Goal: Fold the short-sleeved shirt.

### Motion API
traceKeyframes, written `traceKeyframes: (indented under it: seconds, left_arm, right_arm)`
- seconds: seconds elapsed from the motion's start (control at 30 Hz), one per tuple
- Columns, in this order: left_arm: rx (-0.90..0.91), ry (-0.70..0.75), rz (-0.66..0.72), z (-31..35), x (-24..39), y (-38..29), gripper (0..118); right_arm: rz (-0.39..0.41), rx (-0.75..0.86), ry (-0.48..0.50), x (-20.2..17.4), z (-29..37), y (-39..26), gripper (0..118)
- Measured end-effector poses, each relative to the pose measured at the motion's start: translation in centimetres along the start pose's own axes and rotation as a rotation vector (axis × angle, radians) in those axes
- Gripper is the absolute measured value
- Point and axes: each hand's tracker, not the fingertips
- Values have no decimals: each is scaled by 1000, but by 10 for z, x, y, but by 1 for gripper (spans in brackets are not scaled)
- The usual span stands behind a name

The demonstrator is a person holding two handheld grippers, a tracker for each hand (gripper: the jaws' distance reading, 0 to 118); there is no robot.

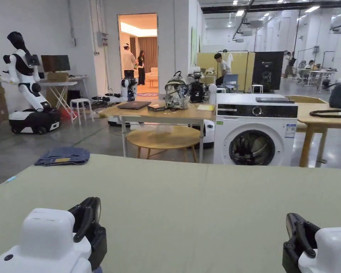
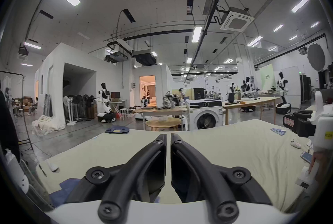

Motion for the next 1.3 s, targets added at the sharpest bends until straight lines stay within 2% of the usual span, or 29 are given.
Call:
traceKeyframes:
  seconds: [0.27,0.4,0.57,0.7,0.73,0.77,0.8,0.83,0.87,0.9,1.0,1.13,1.23,1.27,1.3]
  left_arm:
    - [-43,157,-46,36,-58,-1,0]
    - [-77,203,-63,47,-79,-3,0]
    - [-112,229,-61,51,-96,-9,0]
    - [-146,174,-56,47,-109,-20,0]
    - [-177,146,-61,43,-113,-24,5]
    - [-220,122,-69,36,-118,-30,17]
    - [-282,113,-77,25,-124,-37,44]
    - [-336,104,-78,15,-129,-46,65]
    - [-397,88,-62,-1,-137,-59,82]
    - [-448,72,-27,-13,-150,-75,90]
    - [-651,-24,147,-60,-182,-123,90]
    - [-826,2,122,-118,-202,-183,90]
    - [-975,31,175,-150,-216,-223,90]
    - [-1015,43,216,-156,-221,-235,87]
    - [-1060,65,244,-159,-230,-252,71]
  right_arm:
    - [-21,4,206,-67,-21,-2,0]
    - [-33,2,284,-87,-26,-1,0]
    - [-17,-4,328,-100,-28,-3,0]
    - [1,-4,343,-100,-28,-4,0]
    - [11,-5,346,-98,-27,-6,0]
    - [21,-7,346,-97,-26,-8,0]
    - [28,-12,343,-95,-26,-10,0]
    - [31,-18,340,-93,-26,-13,0]
    - [30,-30,338,-90,-27,-17,0]
    - [24,-45,337,-88,-27,-20,0]
    - [25,-103,336,-82,-29,-30,0]
    - [58,-155,319,-75,-28,-43,0]
    - [32,-234,355,-68,-25,-54,0]
    - [33,-250,366,-67,-23,-57,0]
    - [40,-255,356,-67,-21,-62,0]
